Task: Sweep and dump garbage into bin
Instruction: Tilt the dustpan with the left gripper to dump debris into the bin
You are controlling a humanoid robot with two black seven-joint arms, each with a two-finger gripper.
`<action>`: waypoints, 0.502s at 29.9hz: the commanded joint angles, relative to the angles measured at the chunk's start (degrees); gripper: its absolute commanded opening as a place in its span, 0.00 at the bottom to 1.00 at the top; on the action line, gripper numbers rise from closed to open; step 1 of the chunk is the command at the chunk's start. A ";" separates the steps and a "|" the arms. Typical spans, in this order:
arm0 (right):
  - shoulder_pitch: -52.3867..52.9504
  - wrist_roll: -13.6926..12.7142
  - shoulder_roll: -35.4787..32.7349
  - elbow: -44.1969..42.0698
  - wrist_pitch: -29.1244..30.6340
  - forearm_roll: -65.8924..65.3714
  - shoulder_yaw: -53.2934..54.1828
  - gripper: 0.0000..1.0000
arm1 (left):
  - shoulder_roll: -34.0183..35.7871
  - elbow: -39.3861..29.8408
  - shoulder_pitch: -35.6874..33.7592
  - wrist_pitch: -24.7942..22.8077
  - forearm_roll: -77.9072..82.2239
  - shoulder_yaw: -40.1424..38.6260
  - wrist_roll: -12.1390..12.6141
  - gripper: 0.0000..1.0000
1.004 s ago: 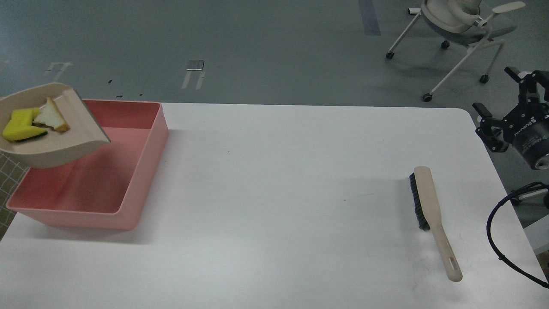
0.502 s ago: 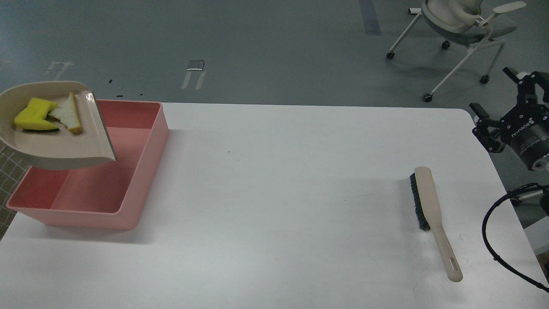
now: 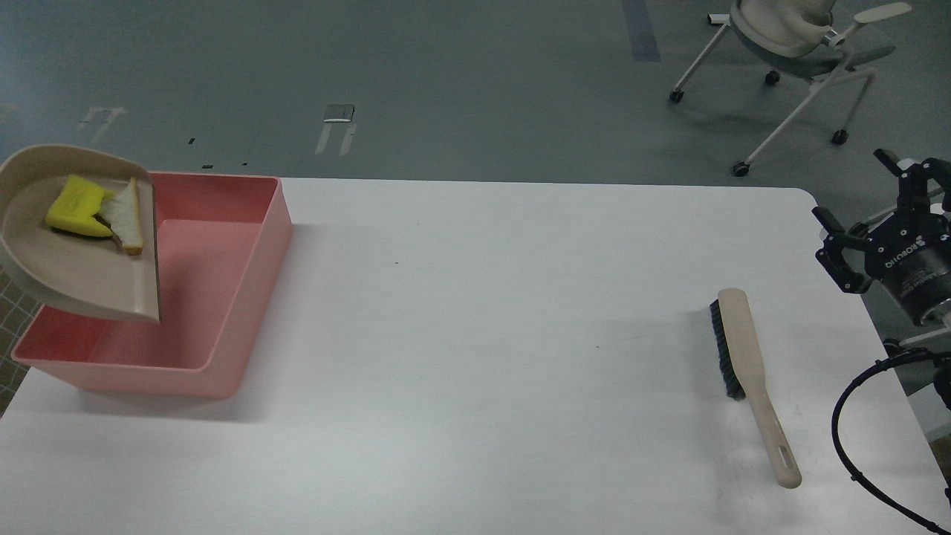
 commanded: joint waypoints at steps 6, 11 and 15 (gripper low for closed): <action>-0.02 0.29 -0.07 0.10 0.00 3.82 2.13 0.92 | 5.41 -0.31 -0.40 0.01 4.06 3.88 -1.62 0.06; -0.02 0.55 -0.07 0.27 0.00 3.90 2.75 0.92 | 7.60 -1.72 -0.75 0.09 6.80 3.70 -1.98 0.06; -0.02 0.55 -0.07 0.27 0.00 3.90 3.54 0.92 | 10.50 -3.83 -1.98 0.09 6.37 2.82 -1.89 0.06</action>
